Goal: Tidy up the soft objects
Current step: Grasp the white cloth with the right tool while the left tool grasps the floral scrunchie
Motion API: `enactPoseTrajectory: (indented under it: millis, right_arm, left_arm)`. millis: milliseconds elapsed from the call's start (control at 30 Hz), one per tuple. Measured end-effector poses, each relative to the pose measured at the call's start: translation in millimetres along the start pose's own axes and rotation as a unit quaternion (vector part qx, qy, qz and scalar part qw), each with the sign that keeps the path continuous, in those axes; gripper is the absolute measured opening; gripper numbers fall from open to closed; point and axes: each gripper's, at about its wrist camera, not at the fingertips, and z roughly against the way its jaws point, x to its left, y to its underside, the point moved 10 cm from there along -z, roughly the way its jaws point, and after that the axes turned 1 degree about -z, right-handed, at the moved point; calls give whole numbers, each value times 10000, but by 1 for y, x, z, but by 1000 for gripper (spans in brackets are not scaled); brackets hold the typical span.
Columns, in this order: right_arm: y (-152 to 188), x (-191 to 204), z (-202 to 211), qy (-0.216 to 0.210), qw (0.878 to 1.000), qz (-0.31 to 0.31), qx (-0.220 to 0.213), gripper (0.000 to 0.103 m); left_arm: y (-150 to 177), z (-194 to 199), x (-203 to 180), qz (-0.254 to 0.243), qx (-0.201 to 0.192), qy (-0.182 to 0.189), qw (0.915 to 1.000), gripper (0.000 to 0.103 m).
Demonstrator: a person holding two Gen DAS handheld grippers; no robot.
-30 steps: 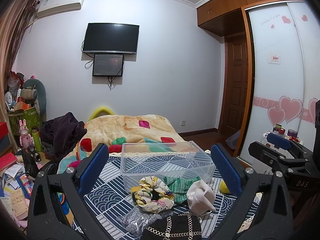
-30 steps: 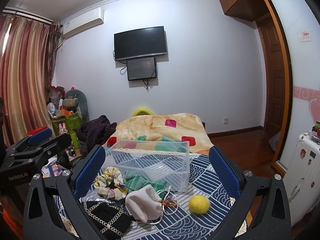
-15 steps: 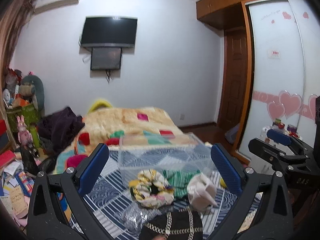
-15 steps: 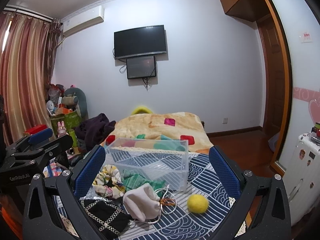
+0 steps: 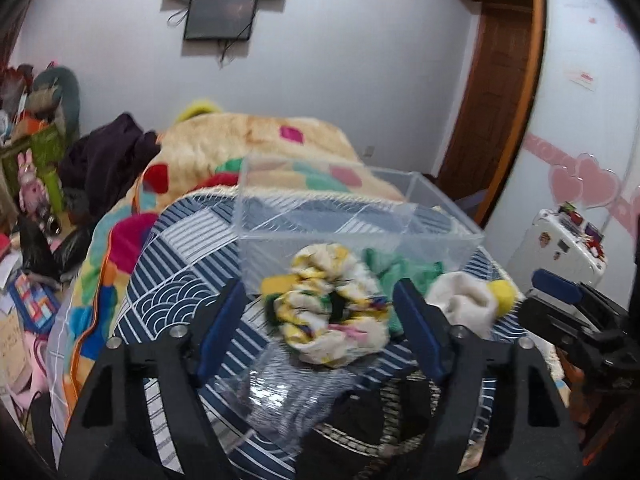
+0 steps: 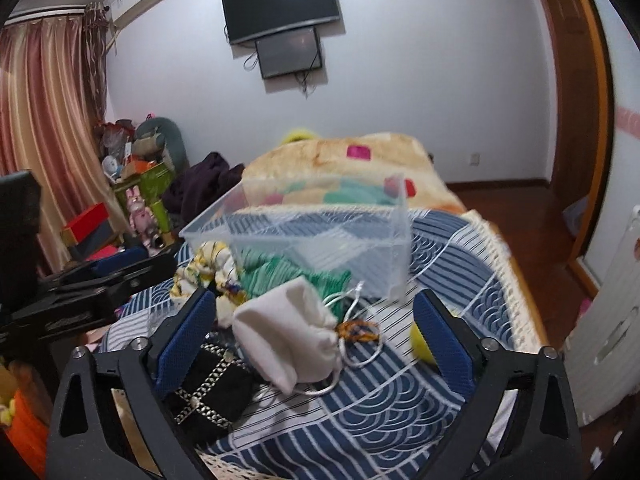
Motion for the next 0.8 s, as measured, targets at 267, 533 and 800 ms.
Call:
enactPoseTrajectory:
  millis: [267, 533, 800]
  right_arm:
    - [18, 14, -20, -294, 9984, 38, 486, 84]
    - [41, 8, -41, -211, 9957, 6, 905, 46]
    - [31, 6, -30, -134, 9979, 52, 629, 13]
  left_arm:
    - [24, -33, 9, 240, 552, 280, 9978, 41]
    - [32, -35, 2, 280, 623, 505, 9964, 19]
    - [19, -12, 5, 158, 328, 356, 9987, 11]
